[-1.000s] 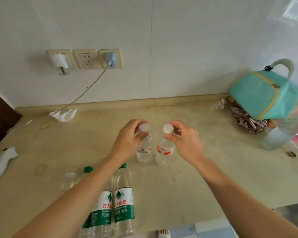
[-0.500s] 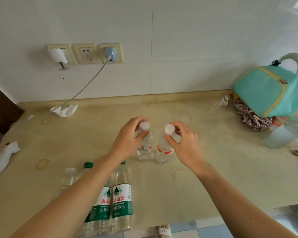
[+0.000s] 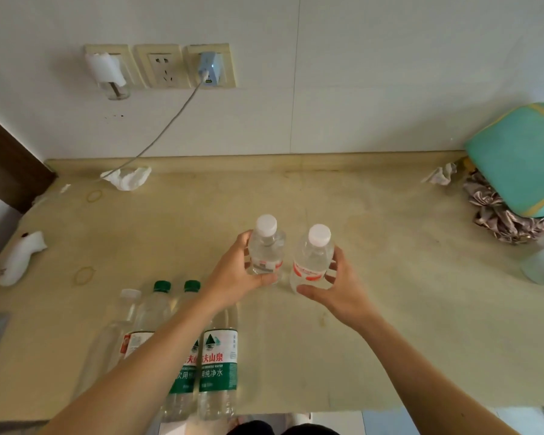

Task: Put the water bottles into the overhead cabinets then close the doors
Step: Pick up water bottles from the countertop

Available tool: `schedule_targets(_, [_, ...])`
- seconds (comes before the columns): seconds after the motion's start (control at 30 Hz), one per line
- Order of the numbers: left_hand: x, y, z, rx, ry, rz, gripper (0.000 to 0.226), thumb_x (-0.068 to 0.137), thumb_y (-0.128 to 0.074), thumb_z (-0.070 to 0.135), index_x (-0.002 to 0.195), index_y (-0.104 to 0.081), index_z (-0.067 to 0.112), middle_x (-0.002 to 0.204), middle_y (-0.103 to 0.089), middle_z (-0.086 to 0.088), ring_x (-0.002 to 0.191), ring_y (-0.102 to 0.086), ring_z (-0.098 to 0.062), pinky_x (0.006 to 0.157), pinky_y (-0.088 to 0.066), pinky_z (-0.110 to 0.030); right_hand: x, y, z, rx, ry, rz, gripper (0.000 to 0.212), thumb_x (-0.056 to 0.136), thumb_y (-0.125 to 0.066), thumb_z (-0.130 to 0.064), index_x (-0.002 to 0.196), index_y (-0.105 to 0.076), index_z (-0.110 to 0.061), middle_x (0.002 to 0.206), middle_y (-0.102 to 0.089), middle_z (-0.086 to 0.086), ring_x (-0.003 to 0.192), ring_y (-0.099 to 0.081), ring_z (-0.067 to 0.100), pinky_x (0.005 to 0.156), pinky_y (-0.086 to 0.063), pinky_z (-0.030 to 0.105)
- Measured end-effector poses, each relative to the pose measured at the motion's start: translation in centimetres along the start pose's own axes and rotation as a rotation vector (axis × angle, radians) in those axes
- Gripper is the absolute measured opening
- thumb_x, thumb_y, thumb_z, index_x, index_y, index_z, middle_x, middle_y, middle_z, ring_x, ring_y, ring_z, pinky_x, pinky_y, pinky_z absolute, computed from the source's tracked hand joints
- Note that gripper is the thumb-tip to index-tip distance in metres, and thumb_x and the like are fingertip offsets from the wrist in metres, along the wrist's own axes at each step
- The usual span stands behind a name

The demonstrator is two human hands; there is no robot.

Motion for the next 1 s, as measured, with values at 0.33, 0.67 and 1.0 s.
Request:
schedule_targets(0.33, [2.2,-1.6,-2.3,-0.01,0.074,-0.01,0.07,0.073,-0.09,0.021,0.134,-0.056,0.019,0.121,-0.071,0.009,0.111,-0.066,-0.003,0.097,-0.051,-0.025,2.6,-1.3,3.0,0.035,-0.03,-0.033,0.071,0.058,-0.089,-0.039,0.114,-0.048,-0.056,0.111,-0.069,-0.021,0.1,-0.069,0.005,0.092,-0.057,0.047])
schedule_targets(0.67, [1.3,-2.1,-2.9,-0.09,0.079,0.11,0.067,0.071,-0.091,0.018,0.129,-0.057,0.024,0.111,-0.073,0.011,0.104,-0.068,-0.003,0.087,-0.051,-0.022,0.4,-1.9,1.6,0.135,-0.056,0.141,0.061,0.054,-0.087,-0.04,0.102,-0.055,-0.06,0.103,-0.072,-0.025,0.093,-0.07,-0.001,0.089,-0.058,0.038])
schedule_targets(1.0, [-1.7,2.6,5.2,-0.19,-0.157,0.192,0.065,0.07,-0.09,0.016,0.125,-0.056,0.025,0.104,-0.075,0.013,0.095,-0.07,0.0,0.076,-0.051,-0.012,-4.0,1.2,-8.3,0.173,0.159,0.311,0.063,0.069,-0.091,-0.028,0.121,-0.058,-0.034,0.103,-0.071,-0.027,0.095,-0.067,-0.008,0.07,-0.049,0.005])
Point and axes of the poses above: each hand's wrist, its own x-axis towards the middle knuckle, its own y-axis out of the back of the hand, z = x × y, the point moved 2 cm from there along x, towards the middle knuckle
